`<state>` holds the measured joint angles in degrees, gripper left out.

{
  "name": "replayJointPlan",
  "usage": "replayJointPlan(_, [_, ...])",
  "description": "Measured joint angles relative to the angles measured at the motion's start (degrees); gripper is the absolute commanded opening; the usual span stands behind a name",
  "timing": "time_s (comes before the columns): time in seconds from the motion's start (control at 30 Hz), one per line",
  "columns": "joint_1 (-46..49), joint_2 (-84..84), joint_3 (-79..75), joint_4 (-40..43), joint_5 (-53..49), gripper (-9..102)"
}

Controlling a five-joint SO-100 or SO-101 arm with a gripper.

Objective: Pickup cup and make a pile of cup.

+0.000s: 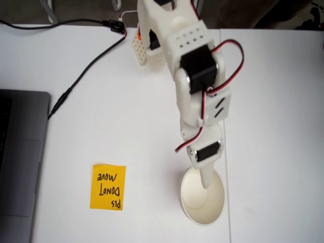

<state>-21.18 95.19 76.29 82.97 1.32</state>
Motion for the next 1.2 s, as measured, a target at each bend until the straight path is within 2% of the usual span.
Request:
replayJointPlan(0.33, [0.26, 0.0, 1.14, 0.0, 0.0, 23])
replayJointPlan(0.6, [6.59, 3.78, 9.67, -0.26, 0.0, 23])
replayJointPlan(0.93, [14.85, 9.49, 15.91, -8.26, 0.0, 23])
replayJointPlan(1.2, [15.82, 15.56, 22.32, -12.22, 0.0, 23])
